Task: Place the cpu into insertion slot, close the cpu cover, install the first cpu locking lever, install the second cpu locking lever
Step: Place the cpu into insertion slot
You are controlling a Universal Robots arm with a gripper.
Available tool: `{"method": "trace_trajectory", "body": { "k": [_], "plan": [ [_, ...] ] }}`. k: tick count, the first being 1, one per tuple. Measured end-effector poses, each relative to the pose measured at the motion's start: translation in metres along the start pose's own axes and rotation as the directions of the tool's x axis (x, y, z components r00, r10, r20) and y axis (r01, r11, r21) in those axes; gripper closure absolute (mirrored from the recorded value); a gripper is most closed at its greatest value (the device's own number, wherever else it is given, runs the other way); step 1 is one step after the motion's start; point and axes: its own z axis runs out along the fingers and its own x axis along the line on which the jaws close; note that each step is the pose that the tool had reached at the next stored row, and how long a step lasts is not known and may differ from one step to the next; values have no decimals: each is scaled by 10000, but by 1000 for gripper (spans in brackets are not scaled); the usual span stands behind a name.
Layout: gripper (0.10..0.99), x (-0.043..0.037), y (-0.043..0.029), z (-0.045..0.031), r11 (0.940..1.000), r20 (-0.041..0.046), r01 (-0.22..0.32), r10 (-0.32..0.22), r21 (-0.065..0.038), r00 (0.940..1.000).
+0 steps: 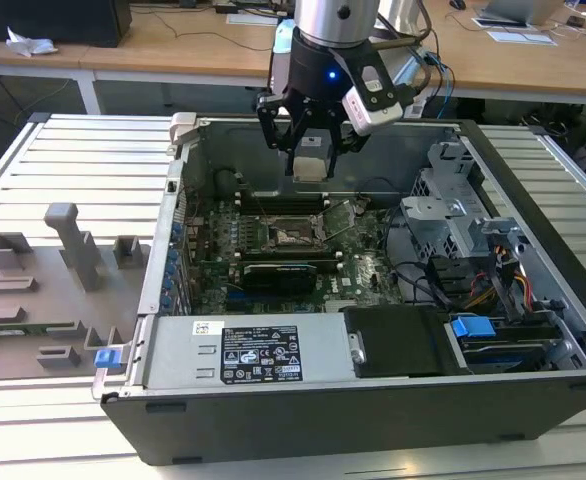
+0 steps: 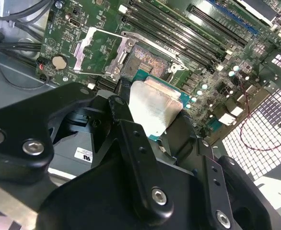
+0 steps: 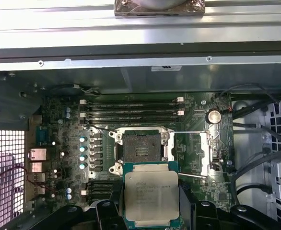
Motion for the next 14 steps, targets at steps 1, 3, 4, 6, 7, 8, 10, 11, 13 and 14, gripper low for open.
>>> {"method": "trace_trajectory", "body": {
  "k": [1, 3, 4, 6, 7, 8, 10, 11, 13, 14],
  "plan": [
    [541, 0, -1, 7, 10000, 0, 0, 0, 0, 10000],
    [541, 0, -2, 24, 10000, 1, 0, 0, -1, 10000],
    [541, -1, -3, 31, 10000, 1, 0, 0, -1, 10000],
    [541, -1, -5, 62, 10000, 0, 0, 0, -1, 10000],
    [541, -1, -6, 73, 10000, 0, 0, 0, 0, 10000],
    [541, -2, -7, 79, 10000, 0, 0, 0, -1, 10000],
    [541, -2, -9, 97, 10000, 0, 0, 0, 0, 10000],
    [541, -2, -9, 107, 10000, 0, 0, 0, 0, 10000],
    [541, -2, -11, 123, 10000, 0, 0, 0, -1, 10000],
    [541, -2, -11, 130, 10000, 0, 0, 0, 0, 10000]
  ]
}}
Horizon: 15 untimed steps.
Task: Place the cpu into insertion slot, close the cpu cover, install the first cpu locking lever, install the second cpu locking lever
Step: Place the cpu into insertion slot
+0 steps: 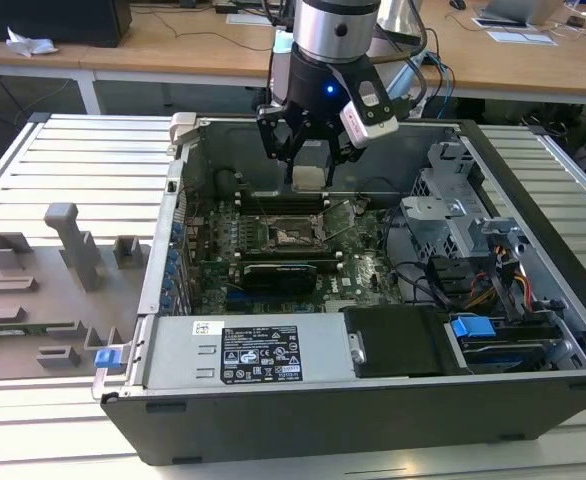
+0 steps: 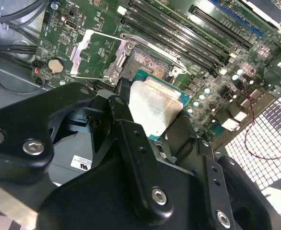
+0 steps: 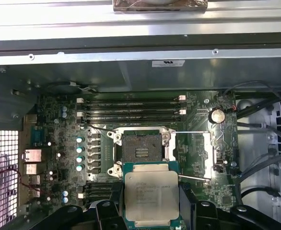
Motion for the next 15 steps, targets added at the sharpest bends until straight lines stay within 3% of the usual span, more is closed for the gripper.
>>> {"method": "trace_trajectory", "body": {
  "k": [15],
  "plan": [
    [541, -2, -8, 94, 10000, 0, 0, 0, -1, 10000]
  ]
}}
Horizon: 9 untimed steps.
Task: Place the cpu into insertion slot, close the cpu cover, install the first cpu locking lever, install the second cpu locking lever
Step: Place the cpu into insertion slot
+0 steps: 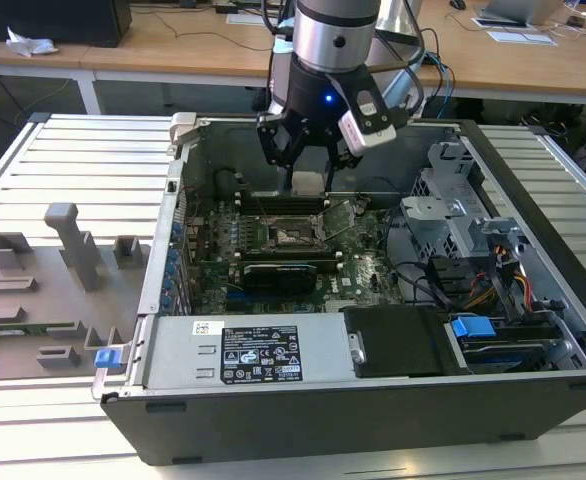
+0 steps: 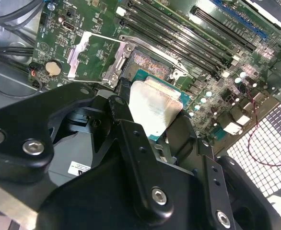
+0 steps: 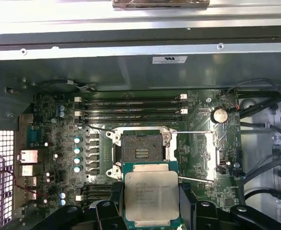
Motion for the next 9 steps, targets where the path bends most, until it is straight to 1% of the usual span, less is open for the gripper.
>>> {"method": "trace_trajectory", "body": {
  "k": [9],
  "plan": [
    [541, -1, -5, 57, 10000, 0, 1, -1, 0, 10000]
  ]
}}
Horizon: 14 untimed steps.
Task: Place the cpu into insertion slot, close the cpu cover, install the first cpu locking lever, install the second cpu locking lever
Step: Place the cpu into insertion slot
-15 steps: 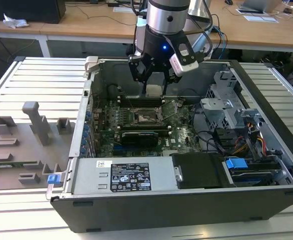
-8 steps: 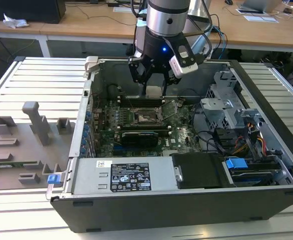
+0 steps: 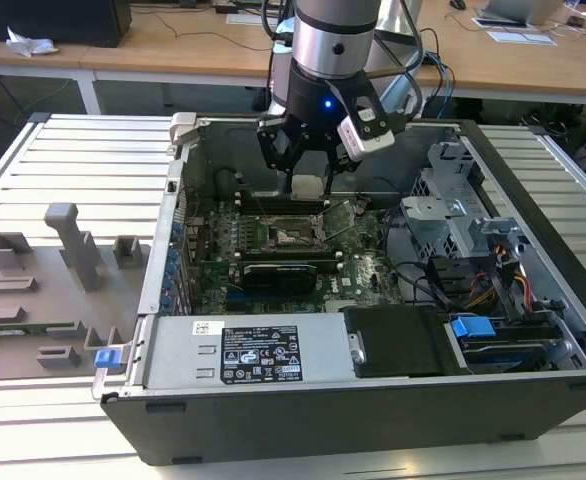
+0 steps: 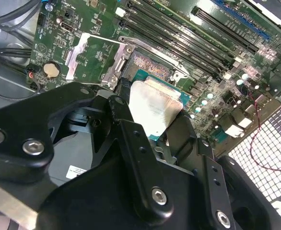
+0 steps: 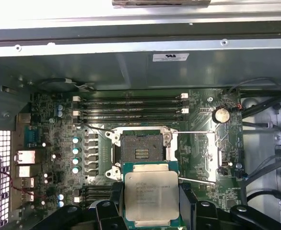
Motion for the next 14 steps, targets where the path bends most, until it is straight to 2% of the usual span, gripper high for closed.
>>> {"method": "trace_trajectory", "body": {
  "k": [14],
  "plan": [
    [541, -1, -10, 109, 10000, 0, -1, 1, 0, 10000]
  ]
}}
